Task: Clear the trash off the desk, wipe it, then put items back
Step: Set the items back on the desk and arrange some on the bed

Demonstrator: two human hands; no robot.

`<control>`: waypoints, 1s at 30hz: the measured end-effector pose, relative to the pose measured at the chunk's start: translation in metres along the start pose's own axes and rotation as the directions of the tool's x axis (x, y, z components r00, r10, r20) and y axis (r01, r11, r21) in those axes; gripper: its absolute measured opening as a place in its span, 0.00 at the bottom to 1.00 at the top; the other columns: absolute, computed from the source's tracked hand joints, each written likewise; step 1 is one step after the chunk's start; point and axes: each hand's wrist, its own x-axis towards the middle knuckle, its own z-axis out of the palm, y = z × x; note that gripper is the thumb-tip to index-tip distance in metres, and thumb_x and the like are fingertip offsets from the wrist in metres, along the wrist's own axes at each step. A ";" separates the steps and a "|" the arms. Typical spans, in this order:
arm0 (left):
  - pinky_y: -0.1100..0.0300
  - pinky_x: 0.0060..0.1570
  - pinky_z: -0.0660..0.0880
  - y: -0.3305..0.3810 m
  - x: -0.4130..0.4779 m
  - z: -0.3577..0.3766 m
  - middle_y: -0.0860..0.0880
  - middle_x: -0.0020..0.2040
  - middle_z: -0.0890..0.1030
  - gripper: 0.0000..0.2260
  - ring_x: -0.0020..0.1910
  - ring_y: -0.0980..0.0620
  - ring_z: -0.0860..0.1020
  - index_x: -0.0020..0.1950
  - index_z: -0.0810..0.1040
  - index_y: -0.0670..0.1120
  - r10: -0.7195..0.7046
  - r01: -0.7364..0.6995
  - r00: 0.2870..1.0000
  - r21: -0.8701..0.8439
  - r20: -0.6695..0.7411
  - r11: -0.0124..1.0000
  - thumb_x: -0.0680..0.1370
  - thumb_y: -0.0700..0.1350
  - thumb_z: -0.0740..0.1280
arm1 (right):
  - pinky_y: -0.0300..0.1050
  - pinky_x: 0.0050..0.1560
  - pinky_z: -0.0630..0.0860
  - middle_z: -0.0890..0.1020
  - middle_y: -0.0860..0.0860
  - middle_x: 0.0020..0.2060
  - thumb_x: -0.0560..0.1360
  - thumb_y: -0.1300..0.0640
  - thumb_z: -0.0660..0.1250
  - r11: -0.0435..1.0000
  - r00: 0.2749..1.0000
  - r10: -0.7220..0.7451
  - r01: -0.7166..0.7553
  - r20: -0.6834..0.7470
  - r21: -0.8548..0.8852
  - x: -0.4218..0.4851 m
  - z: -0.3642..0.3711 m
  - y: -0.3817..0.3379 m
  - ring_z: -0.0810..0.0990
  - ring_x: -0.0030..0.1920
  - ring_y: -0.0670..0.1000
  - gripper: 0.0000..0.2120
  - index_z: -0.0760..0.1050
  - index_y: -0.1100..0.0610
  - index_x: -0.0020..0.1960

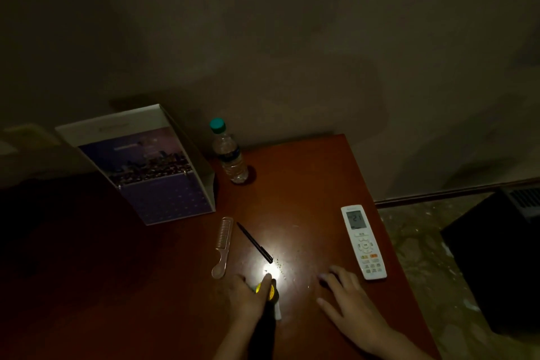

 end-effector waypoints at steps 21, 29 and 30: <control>0.64 0.42 0.66 0.119 0.009 0.089 0.48 0.49 0.72 0.11 0.46 0.52 0.73 0.49 0.70 0.46 0.348 -0.342 0.938 -0.191 -0.005 0.920 0.74 0.46 0.72 | 0.31 0.63 0.59 0.57 0.40 0.70 0.80 0.44 0.55 0.999 0.989 0.045 -0.041 -0.138 0.030 0.007 -0.037 0.050 0.57 0.69 0.42 0.19 0.59 0.43 0.70; 0.67 0.42 0.72 0.115 0.026 0.092 0.51 0.48 0.78 0.05 0.46 0.57 0.77 0.45 0.75 0.50 0.415 -0.413 0.910 -0.152 -0.014 0.898 0.76 0.48 0.70 | 0.32 0.38 0.70 0.77 0.44 0.52 0.71 0.46 0.60 0.996 0.942 0.080 -0.067 -0.325 0.051 0.021 -0.037 0.069 0.77 0.48 0.47 0.12 0.67 0.41 0.55; 0.69 0.42 0.71 0.112 0.026 0.088 0.51 0.47 0.78 0.04 0.45 0.58 0.77 0.44 0.75 0.51 0.425 -0.421 0.905 -0.142 -0.009 0.896 0.76 0.47 0.69 | 0.34 0.38 0.72 0.77 0.45 0.52 0.73 0.46 0.59 0.998 0.936 0.068 -0.059 -0.347 0.037 0.023 -0.038 0.068 0.77 0.48 0.47 0.11 0.67 0.42 0.55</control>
